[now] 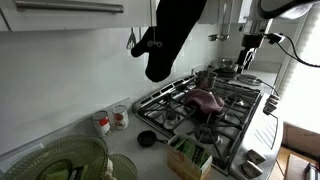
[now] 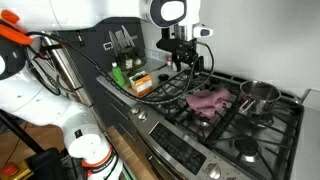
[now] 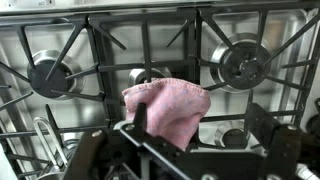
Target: Slide the pot from the rear right stove plate onto the front right stove plate, pick up the pink towel and use it to wipe the rear right stove plate before putting it down on the middle stove plate
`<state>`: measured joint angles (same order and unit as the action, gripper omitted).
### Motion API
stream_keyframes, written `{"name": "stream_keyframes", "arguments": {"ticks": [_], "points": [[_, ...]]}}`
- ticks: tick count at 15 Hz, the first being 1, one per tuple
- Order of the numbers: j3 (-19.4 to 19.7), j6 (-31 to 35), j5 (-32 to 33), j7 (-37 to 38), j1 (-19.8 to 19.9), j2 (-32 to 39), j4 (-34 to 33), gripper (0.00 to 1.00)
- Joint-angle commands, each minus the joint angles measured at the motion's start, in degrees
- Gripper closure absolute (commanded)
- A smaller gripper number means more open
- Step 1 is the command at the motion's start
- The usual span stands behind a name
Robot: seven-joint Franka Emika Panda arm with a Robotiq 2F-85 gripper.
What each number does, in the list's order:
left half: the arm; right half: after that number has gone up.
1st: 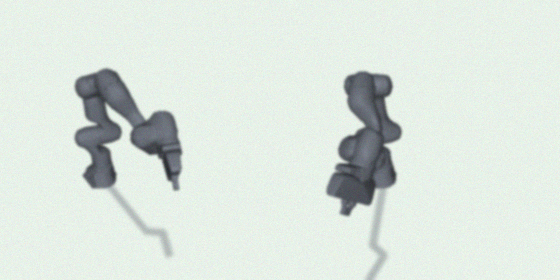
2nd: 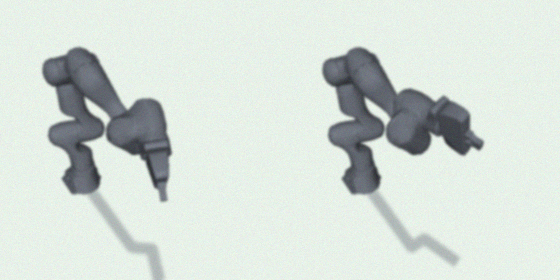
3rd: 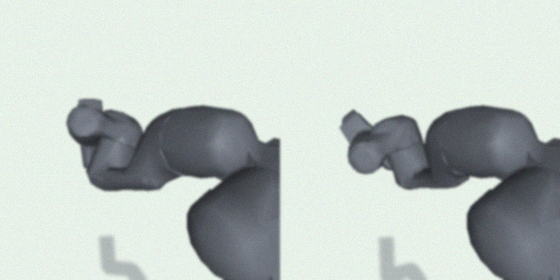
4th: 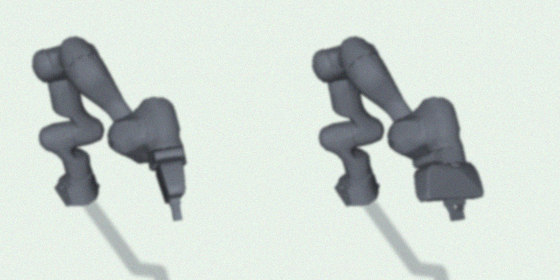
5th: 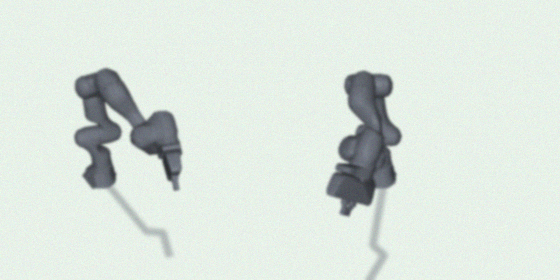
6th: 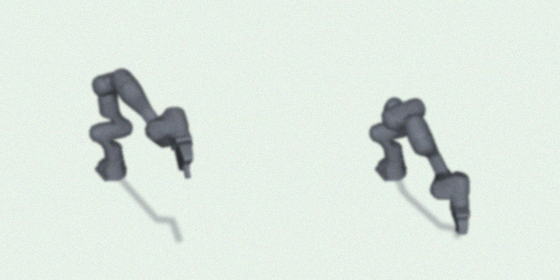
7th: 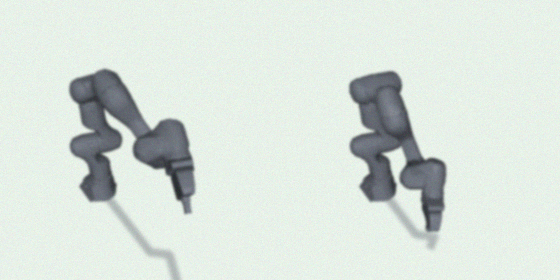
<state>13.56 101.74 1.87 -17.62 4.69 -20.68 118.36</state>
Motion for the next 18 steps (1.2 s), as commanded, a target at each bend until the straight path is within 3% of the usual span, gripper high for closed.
{"name": "stream_keyframes", "arguments": {"ticks": [1,11,15,18], "points": [[-0.58,-0.14,-0.25,-0.21,0.72,0.12,-0.16,0.0],[-0.35,-0.28,-0.1,0.85,1.17,1.43,-0.66,0.0],[1.99,4.82,1.72,0.5,3.96,8.14,-2.25,0.0],[3.96,11.79,-0.85,-1.36,5.61,14.46,-4.75,0.0]]}}
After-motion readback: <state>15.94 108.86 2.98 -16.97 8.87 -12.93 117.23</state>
